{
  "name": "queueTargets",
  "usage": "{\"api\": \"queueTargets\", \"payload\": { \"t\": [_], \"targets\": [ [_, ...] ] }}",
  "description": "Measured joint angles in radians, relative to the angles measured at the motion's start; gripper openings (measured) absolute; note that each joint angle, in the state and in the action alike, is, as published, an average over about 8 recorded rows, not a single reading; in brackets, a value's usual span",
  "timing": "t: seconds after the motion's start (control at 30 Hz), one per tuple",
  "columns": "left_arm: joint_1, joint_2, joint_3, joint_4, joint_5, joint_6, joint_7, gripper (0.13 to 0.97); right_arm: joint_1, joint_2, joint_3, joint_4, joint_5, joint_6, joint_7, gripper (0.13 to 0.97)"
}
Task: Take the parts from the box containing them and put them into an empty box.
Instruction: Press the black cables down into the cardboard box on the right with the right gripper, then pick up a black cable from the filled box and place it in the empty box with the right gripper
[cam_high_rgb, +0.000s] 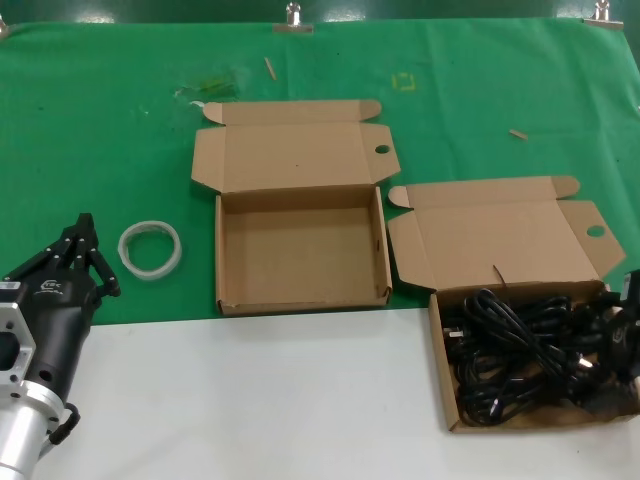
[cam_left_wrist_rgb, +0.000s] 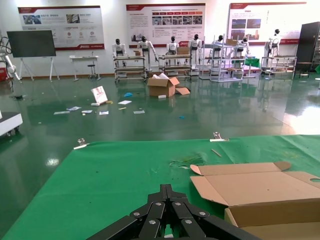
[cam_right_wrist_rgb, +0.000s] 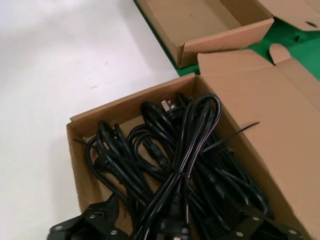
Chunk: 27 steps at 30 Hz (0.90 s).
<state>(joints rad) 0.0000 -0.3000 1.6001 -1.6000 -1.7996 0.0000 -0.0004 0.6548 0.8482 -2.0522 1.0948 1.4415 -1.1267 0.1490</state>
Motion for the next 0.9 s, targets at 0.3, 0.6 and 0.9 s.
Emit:
{"api": "queueTargets", "payload": {
  "t": [0.3, 0.6, 0.9],
  "targets": [
    [0.0, 0.0, 0.0, 0.0, 0.0, 0.0, 0.0, 0.14, 0.014, -0.017, -0.001, 0.004, -0.014, 0.005, 0.007, 0.679],
    [0.0, 0.0, 0.0, 0.0, 0.0, 0.0, 0.0, 0.14, 0.001, -0.015, 0.002, 0.024, -0.018, 0.009, 0.023, 0.463],
    [0.0, 0.0, 0.0, 0.0, 0.0, 0.0, 0.0, 0.14, -0.027, -0.009, 0.003, 0.04, -0.022, 0.017, 0.029, 0.293]
  ]
}}
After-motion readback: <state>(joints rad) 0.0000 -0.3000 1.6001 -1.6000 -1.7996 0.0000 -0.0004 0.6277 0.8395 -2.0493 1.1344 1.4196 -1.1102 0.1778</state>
